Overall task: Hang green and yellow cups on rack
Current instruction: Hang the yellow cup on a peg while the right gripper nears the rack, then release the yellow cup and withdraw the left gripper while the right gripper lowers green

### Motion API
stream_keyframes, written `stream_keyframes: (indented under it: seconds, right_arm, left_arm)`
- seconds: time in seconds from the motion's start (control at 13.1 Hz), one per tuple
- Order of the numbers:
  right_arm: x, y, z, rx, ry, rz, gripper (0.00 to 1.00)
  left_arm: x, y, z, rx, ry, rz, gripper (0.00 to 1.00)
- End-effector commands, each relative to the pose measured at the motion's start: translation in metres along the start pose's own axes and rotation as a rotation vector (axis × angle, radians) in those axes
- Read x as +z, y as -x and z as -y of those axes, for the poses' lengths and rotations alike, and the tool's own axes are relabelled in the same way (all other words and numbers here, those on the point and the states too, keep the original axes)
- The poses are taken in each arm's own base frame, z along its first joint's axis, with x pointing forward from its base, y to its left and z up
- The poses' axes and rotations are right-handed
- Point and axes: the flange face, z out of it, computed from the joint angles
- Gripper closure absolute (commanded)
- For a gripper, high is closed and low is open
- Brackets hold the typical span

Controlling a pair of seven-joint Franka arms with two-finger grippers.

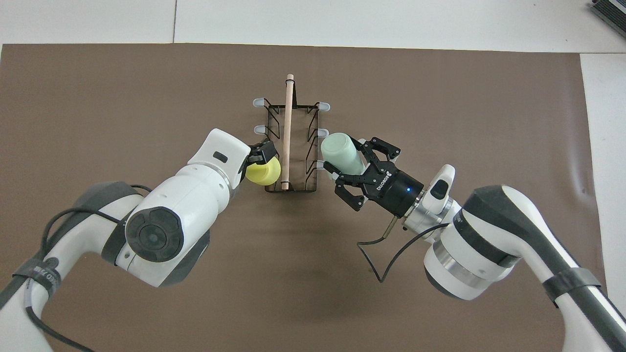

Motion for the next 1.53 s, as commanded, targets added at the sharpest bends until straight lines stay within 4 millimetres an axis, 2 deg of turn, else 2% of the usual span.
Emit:
stream_keyframes:
  seconds: [0.0, 0.23, 0.38, 0.54, 0.69, 0.92, 1.0, 1.15, 1.3, 1.46]
  right_arm:
    - [0.010, 0.005, 0.000, -0.010, 0.013, -0.021, 0.45]
    - [0.022, 0.007, 0.008, 0.018, 0.018, -0.049, 0.45]
    - [0.026, 0.008, 0.006, 0.018, 0.019, -0.051, 0.45]
    - [0.032, 0.012, 0.002, -0.003, 0.020, -0.049, 0.45]
    - [0.034, 0.018, 0.000, -0.005, 0.025, -0.047, 0.45]
    - [0.039, 0.027, -0.001, -0.006, 0.012, -0.063, 0.45]
    - [0.041, 0.030, -0.001, -0.004, 0.019, -0.084, 0.45]
    - [0.053, 0.042, 0.004, 0.014, 0.030, -0.128, 0.45]
    - [0.054, 0.048, 0.002, -0.002, 0.026, -0.126, 0.45]
    - [0.056, 0.054, 0.002, -0.001, 0.027, -0.122, 0.45]
  left_arm:
    - [-0.026, -0.039, 0.000, 0.085, -0.114, 0.067, 0.00]
    - [-0.049, -0.078, 0.029, 0.219, -0.180, 0.173, 0.00]
    - [-0.066, -0.111, 0.067, 0.262, -0.107, 0.272, 0.00]
    - [-0.084, -0.136, 0.110, 0.309, -0.111, 0.331, 0.00]
    - [-0.106, -0.149, 0.145, 0.337, -0.134, 0.391, 0.00]
    - [-0.129, -0.152, 0.182, 0.357, -0.152, 0.443, 0.00]
    - [-0.136, -0.155, 0.190, 0.375, -0.150, 0.448, 0.00]
    - [-0.141, -0.155, 0.187, 0.380, -0.151, 0.468, 0.00]
    - [-0.158, -0.163, 0.187, 0.377, -0.151, 0.488, 0.00]
    - [-0.160, -0.162, 0.187, 0.379, -0.147, 0.504, 0.00]
